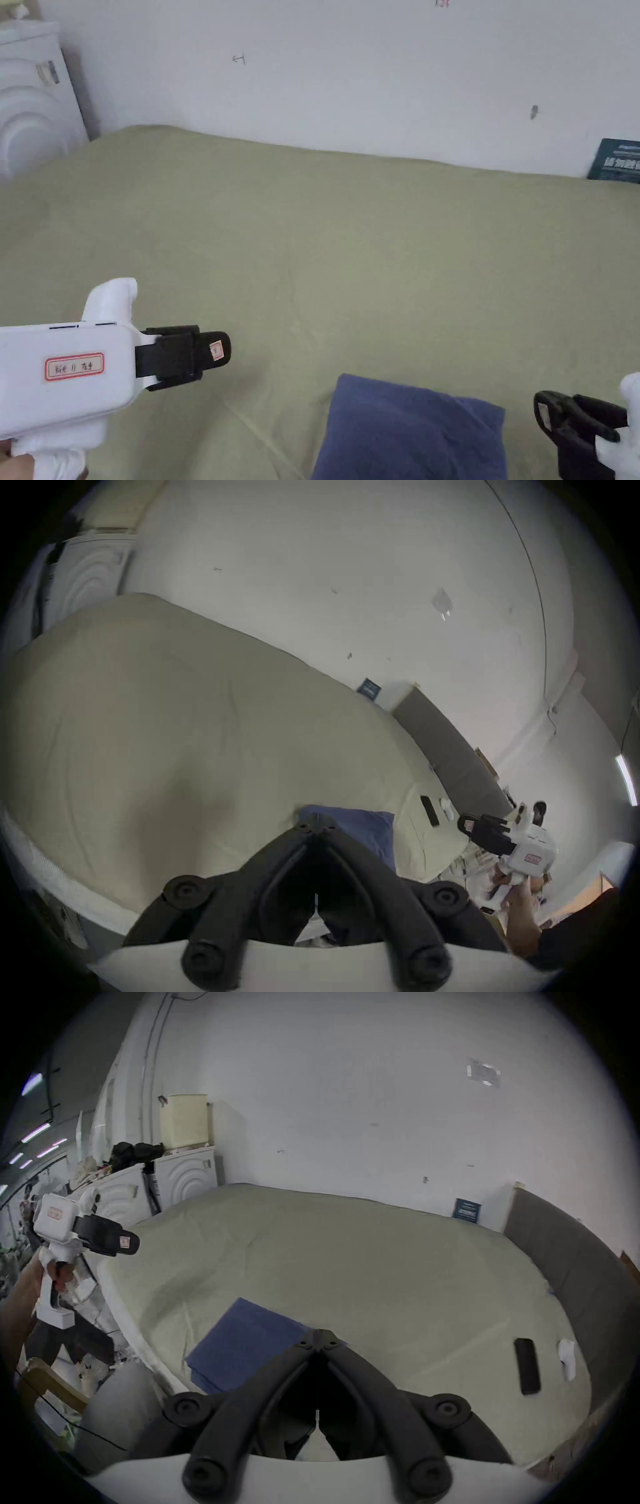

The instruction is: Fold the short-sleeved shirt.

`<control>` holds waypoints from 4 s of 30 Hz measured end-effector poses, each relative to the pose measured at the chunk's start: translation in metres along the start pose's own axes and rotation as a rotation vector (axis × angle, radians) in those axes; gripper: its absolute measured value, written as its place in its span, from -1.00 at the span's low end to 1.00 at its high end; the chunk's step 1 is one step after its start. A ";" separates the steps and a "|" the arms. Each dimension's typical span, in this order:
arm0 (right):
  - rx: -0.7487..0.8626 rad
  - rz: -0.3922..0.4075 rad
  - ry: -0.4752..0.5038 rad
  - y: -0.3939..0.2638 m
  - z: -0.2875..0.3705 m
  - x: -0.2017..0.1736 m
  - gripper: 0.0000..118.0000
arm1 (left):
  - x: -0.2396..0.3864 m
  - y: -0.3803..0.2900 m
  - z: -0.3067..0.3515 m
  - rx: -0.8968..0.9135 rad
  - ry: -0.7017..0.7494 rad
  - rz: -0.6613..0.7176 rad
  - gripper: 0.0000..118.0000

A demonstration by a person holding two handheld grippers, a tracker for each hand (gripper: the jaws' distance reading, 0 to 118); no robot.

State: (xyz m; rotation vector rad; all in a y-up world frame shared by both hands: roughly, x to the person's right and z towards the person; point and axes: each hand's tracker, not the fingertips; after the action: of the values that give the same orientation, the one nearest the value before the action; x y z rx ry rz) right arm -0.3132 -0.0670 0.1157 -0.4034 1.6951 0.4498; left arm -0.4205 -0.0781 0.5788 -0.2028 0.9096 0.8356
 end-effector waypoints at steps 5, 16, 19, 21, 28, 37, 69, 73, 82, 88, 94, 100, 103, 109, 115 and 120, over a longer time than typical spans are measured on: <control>-0.017 -0.141 0.269 0.020 -0.034 0.005 -1.00 | -0.001 -0.018 0.015 -0.035 0.063 -0.029 -1.00; -0.210 -0.543 0.724 -0.020 -0.151 0.026 -1.00 | -0.002 -0.053 0.004 0.004 0.034 0.068 -1.00; -0.298 -0.662 0.708 -0.049 -0.185 0.033 -1.00 | 0.000 -0.056 0.001 -0.018 0.036 0.060 -1.00; -0.356 -0.699 0.692 -0.071 -0.198 0.038 -1.00 | -0.001 -0.057 -0.001 -0.027 0.033 0.061 -1.00; -0.382 -0.802 0.691 -0.122 -0.207 0.065 -1.00 | 0.000 -0.059 -0.007 -0.046 0.003 0.105 -0.99; -0.388 -0.743 0.712 -0.122 -0.203 0.073 -1.00 | -0.022 -0.060 -0.052 -0.184 -0.176 0.223 0.30; -0.350 -0.732 0.741 -0.129 -0.205 0.078 -1.00 | -0.017 -0.101 -0.223 -0.539 -0.282 0.480 -0.67; -0.345 -0.719 0.731 -0.125 -0.201 0.076 -1.00 | -0.006 -0.100 -0.217 -0.544 -0.294 0.481 -0.67; -0.294 -0.664 0.673 -0.111 -0.181 0.084 -1.00 | -0.040 -0.073 -0.205 -0.546 -0.251 0.429 -0.67; -0.256 -0.646 0.664 -0.102 -0.172 0.080 -1.00 | -0.104 -0.029 -0.149 -0.526 -0.133 0.362 -0.67; -0.142 -0.585 0.622 -0.082 -0.135 0.081 -1.00 | -0.135 0.019 -0.075 -0.479 0.052 0.357 -0.67; 0.028 -0.385 0.393 -0.052 -0.073 0.087 -1.00 | -0.219 0.060 -0.044 -0.471 0.140 0.335 -0.66; 0.175 -0.250 0.250 -0.040 -0.040 0.084 -1.00 | -0.245 0.075 -0.032 -0.458 0.175 0.337 -0.66; 0.167 -0.264 0.205 -0.020 -0.018 0.087 -1.00 | -0.286 0.111 -0.005 -0.493 0.361 0.318 -0.66; 0.146 -0.219 0.209 -0.018 -0.024 0.069 -1.00 | -0.319 0.119 0.004 -0.404 0.425 0.332 -0.65; 0.157 -0.204 0.204 -0.013 -0.028 0.060 -1.00 | -0.309 0.104 0.004 -0.396 0.603 0.359 0.17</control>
State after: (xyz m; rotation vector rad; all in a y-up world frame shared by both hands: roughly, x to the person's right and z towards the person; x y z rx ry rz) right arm -0.3407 -0.0930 0.0598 -0.5146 1.8488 0.1274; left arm -0.5947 -0.1767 0.8361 -0.6768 1.3597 1.3239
